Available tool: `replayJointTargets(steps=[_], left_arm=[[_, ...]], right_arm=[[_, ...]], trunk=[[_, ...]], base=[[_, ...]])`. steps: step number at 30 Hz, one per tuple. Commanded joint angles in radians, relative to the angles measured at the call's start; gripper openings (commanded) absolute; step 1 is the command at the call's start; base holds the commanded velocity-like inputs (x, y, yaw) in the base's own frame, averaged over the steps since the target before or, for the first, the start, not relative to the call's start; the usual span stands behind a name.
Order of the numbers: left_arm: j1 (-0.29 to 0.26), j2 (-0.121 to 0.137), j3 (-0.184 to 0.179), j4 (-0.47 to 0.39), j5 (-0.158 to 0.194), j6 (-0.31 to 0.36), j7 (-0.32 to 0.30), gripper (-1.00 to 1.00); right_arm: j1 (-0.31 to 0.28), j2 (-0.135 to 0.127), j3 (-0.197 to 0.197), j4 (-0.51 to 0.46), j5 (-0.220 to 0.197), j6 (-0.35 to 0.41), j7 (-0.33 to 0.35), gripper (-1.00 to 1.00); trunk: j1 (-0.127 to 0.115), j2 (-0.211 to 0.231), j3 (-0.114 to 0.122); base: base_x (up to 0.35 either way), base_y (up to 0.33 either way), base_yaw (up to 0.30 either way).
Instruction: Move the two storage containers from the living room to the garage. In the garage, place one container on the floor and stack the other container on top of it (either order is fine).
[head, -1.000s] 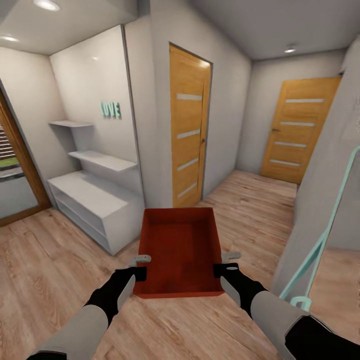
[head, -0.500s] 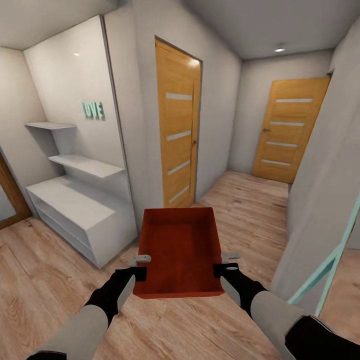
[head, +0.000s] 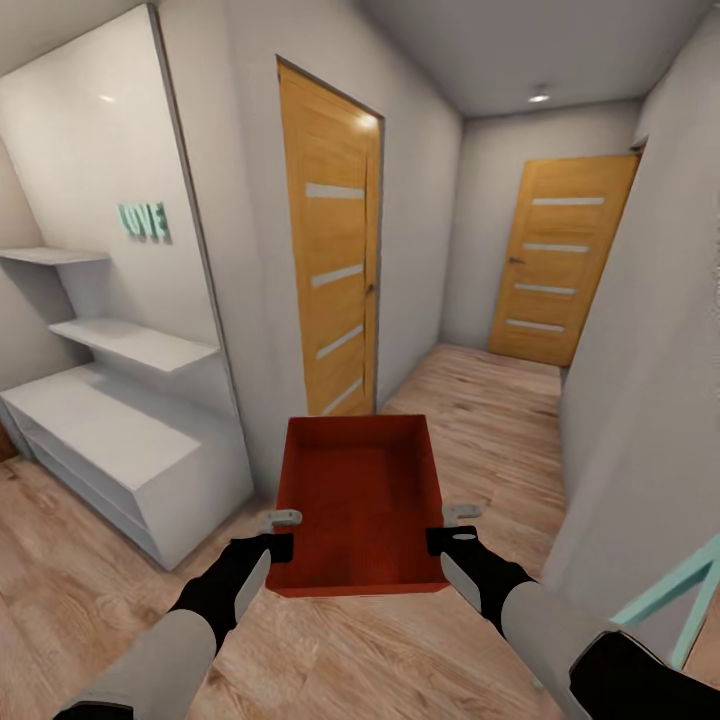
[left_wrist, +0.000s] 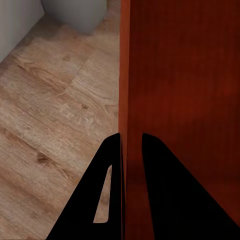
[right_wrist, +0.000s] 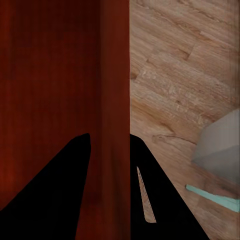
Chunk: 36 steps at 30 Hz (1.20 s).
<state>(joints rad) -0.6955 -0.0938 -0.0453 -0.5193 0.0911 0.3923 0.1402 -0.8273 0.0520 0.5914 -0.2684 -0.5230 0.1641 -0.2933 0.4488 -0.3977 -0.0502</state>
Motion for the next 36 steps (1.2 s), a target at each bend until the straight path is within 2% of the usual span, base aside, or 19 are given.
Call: replayJointTargets(steps=[1, 11, 36], left_arm=[[-0.001, 0.002, 0.004, -0.004, -0.014, 0.008, 0.012, -1.00], [-0.001, 0.002, 0.004, -0.005, -0.014, 0.008, 0.012, -1.00], [-0.001, 0.002, 0.004, -0.005, -0.014, 0.008, 0.012, -1.00]], right_arm=[[-0.001, -0.011, 0.001, 0.000, 0.008, 0.008, -0.012, -1.00], [-0.001, -0.011, 0.001, 0.000, 0.008, 0.008, -0.012, -1.00], [-0.001, -0.012, 0.002, 0.000, 0.008, 0.008, -0.012, -1.00]], trunk=[[0.001, -0.002, -0.002], [0.001, -0.002, -0.002], [0.001, -0.002, -0.002]], base=[[0.323, 0.000, -0.237], [0.323, 0.000, -0.198], [0.323, 0.000, -0.005]])
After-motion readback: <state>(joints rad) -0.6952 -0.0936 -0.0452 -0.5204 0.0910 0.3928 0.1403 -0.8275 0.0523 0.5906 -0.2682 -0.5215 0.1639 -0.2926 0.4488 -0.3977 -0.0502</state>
